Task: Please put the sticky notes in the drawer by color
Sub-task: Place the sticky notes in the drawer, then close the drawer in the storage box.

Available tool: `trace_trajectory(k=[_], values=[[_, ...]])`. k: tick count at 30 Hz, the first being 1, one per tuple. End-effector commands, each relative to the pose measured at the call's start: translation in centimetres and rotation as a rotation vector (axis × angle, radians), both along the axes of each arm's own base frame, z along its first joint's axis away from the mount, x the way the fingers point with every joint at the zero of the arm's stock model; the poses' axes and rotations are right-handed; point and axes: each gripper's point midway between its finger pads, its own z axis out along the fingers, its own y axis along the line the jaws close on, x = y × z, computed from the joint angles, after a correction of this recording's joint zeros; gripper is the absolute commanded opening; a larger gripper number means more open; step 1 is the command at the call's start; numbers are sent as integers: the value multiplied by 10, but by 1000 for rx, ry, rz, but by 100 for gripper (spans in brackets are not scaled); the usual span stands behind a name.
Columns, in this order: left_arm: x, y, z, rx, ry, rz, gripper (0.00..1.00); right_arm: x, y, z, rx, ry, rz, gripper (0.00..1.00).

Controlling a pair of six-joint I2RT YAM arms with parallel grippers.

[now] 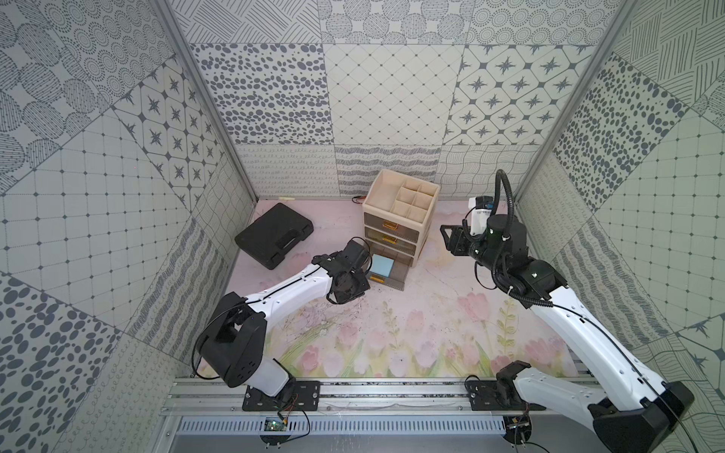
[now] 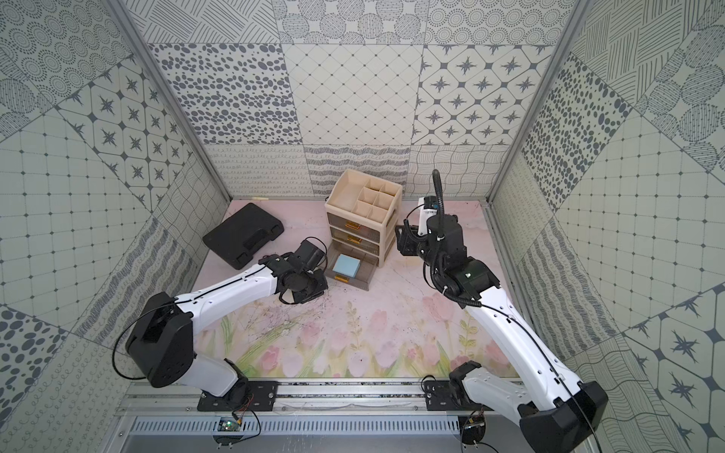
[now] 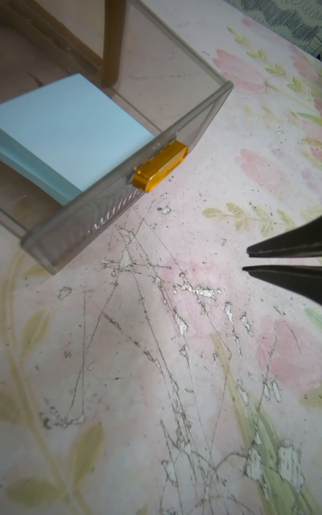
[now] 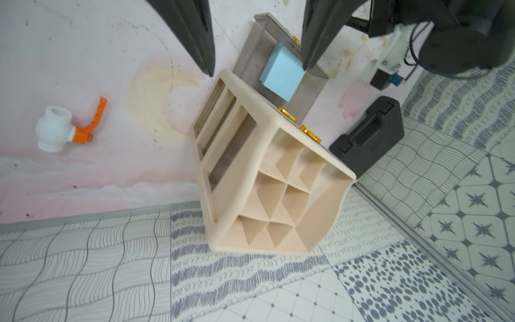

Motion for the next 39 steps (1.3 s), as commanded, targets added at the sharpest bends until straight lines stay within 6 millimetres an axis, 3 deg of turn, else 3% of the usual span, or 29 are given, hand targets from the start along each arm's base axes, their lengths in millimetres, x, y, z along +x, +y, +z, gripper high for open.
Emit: trace_trajectory(k=[1,5,11,16,21,27,39], values=[[21,-30,7,-228,-125,43,0,25,14,41,15,-108,25,53],[24,-39,8,-321,-176,31,0,58,41,55,20,-125,76,56],[33,-41,10,-475,-257,75,0,108,80,39,-36,-76,134,62],[43,-45,-2,-526,-260,70,0,140,92,47,-82,-118,123,64],[56,-58,-12,-614,-276,44,0,169,115,45,-121,-77,178,64],[70,-72,-14,-693,-288,27,0,196,121,29,-182,-32,172,65],[77,-76,-1,-645,-347,-49,0,225,117,-17,-190,57,166,64]])
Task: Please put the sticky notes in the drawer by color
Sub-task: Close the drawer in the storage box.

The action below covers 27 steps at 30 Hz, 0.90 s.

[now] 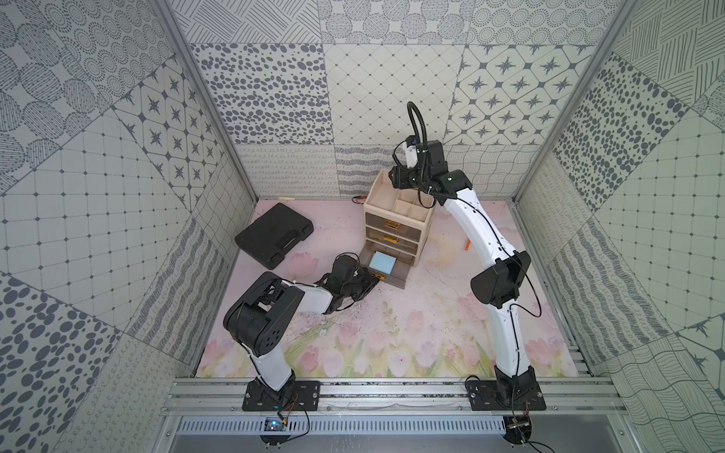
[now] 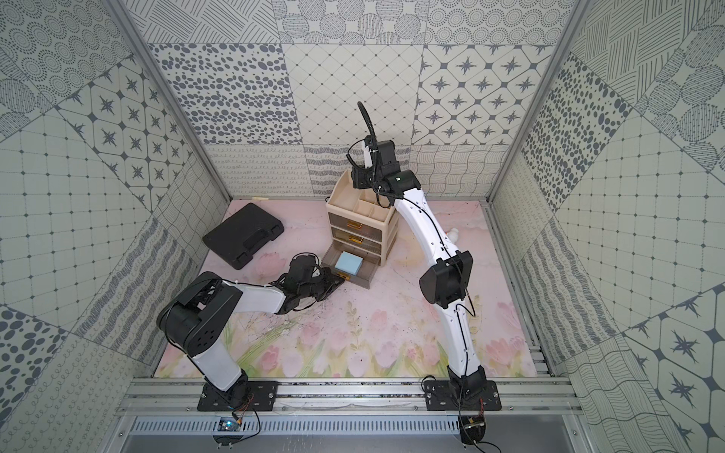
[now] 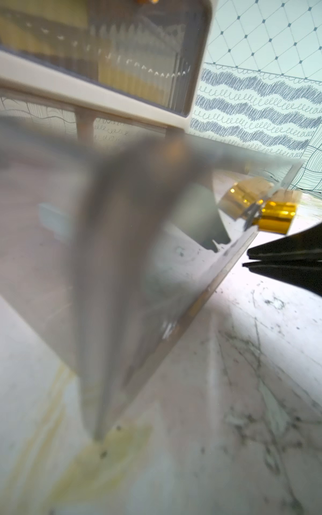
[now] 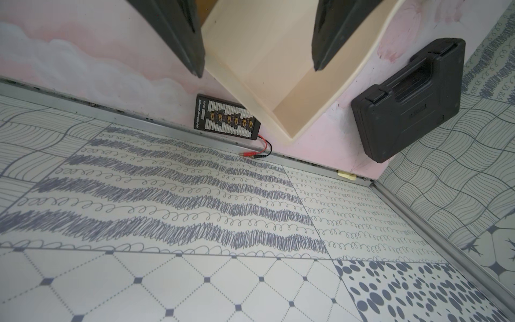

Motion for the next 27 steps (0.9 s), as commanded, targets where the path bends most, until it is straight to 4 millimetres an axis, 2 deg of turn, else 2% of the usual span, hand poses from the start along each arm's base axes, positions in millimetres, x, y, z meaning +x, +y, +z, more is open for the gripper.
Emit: trace_trajectory(k=[1,13,19,27], values=[[12,-16,32,-56,-137,-76,0,3,1,-9,0,23,18,64],[27,-28,31,-59,-164,-100,0,-4,9,-53,-8,132,65,57],[41,-33,35,-47,-204,-97,0,-9,13,-59,8,141,92,52],[64,-46,51,-35,-260,-105,0,-17,17,-68,9,167,138,46]])
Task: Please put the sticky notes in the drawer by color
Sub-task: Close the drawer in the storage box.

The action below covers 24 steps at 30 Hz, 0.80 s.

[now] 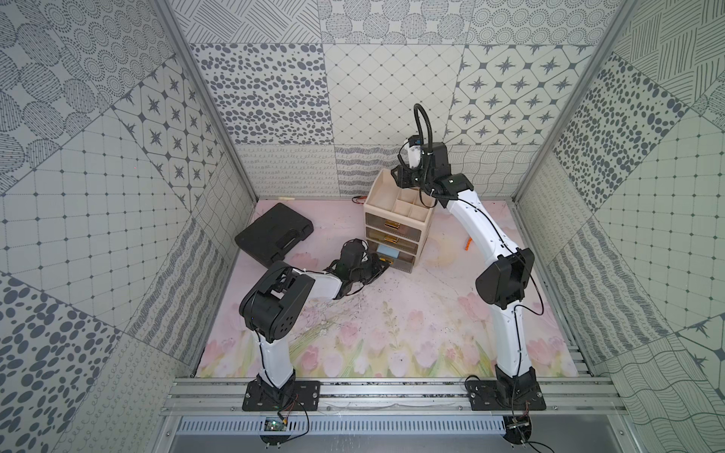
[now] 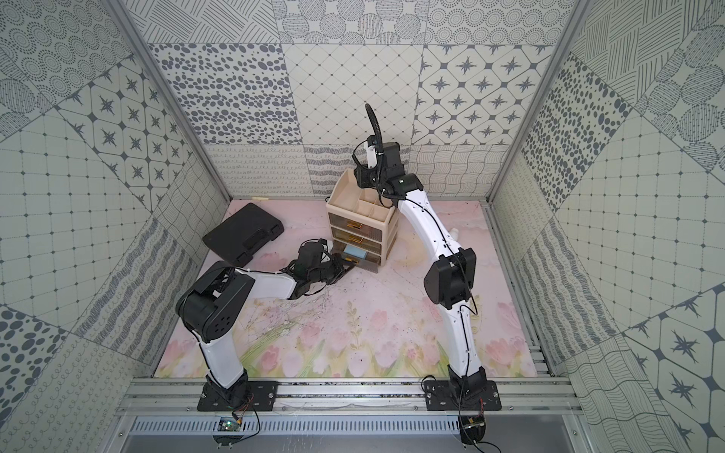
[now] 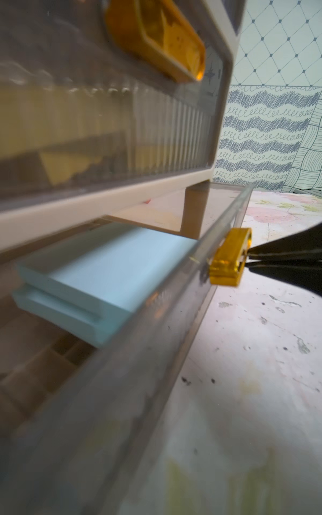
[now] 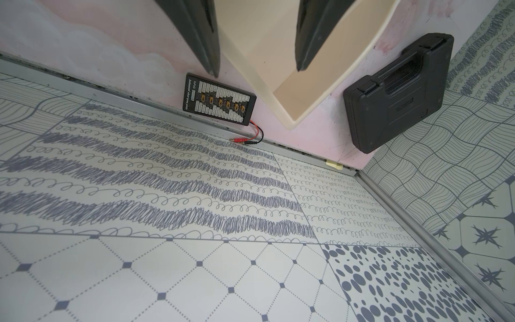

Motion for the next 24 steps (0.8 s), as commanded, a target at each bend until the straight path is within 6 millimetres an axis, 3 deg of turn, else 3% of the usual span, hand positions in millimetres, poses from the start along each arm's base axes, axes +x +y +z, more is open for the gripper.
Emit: trace_trajectory(k=[1,12,24], values=[[21,-11,26,-10,-127,-20,0,-25,9,-63,-60,207,71,45],[25,-14,28,8,-126,-26,0,-47,21,-73,-32,235,195,40],[6,-34,22,60,-125,-52,0,-71,32,-72,0,248,312,35]])
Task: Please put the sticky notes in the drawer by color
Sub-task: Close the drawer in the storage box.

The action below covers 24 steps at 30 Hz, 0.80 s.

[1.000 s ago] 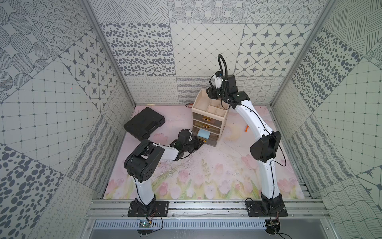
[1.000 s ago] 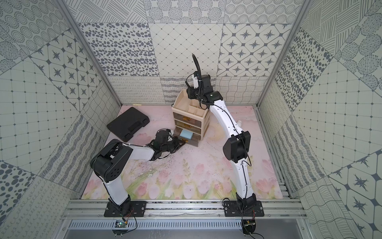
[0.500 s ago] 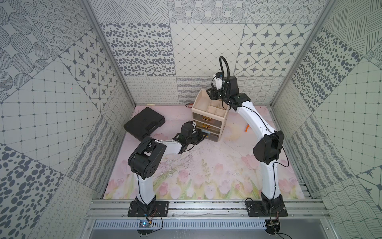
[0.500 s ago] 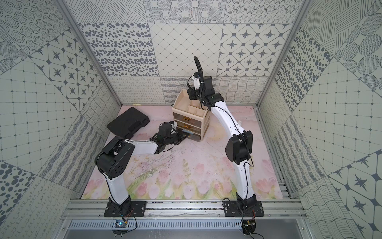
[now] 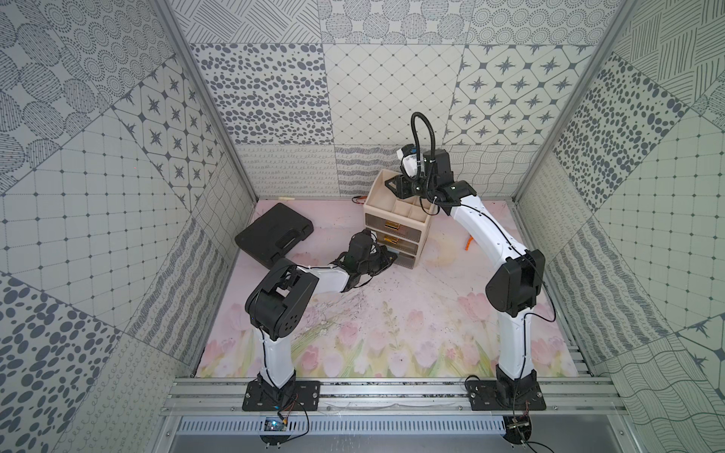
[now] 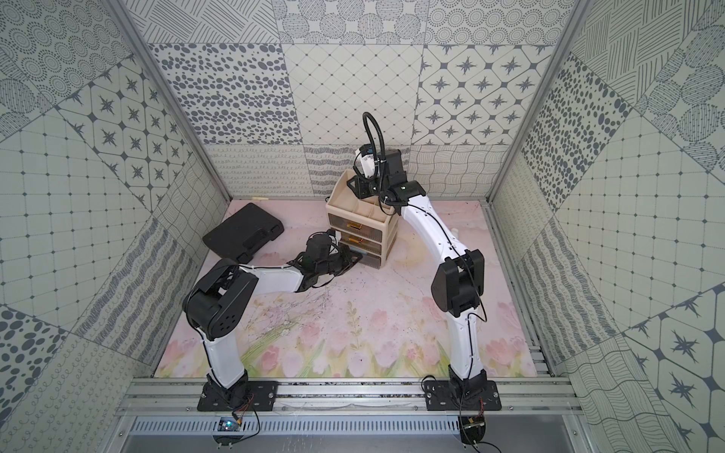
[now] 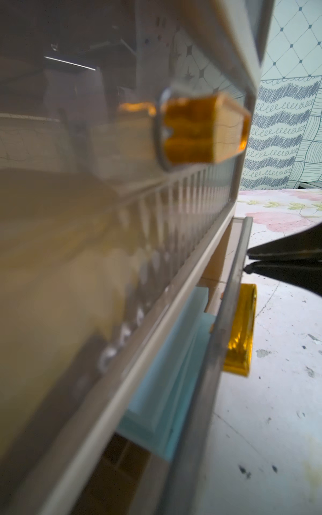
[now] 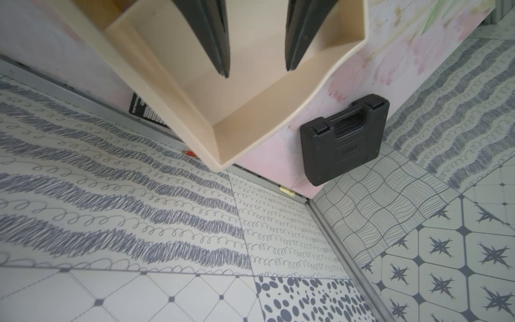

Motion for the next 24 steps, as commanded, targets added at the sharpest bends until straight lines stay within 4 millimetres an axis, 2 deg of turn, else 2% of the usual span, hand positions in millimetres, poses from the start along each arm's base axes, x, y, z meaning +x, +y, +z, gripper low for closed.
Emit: trace_trajectory(k=[1,5,11,14,17,22,24], values=[[-7,-7,3,33,-44,-9,0,-26,4,-62,-67,211,63,35],[-21,1,11,26,-46,16,0,-22,-2,-67,-97,211,36,38],[-39,38,38,48,-52,105,0,-9,-22,-55,-108,181,-50,37],[-43,52,31,124,20,119,0,-3,-31,-50,-97,185,-74,37],[-41,64,17,159,46,139,0,-2,-33,-53,-106,201,-74,36],[-23,86,-3,170,82,205,0,-7,-29,-60,-99,220,-51,36],[-14,88,-6,147,73,208,0,-9,-29,-61,-96,218,-47,36]])
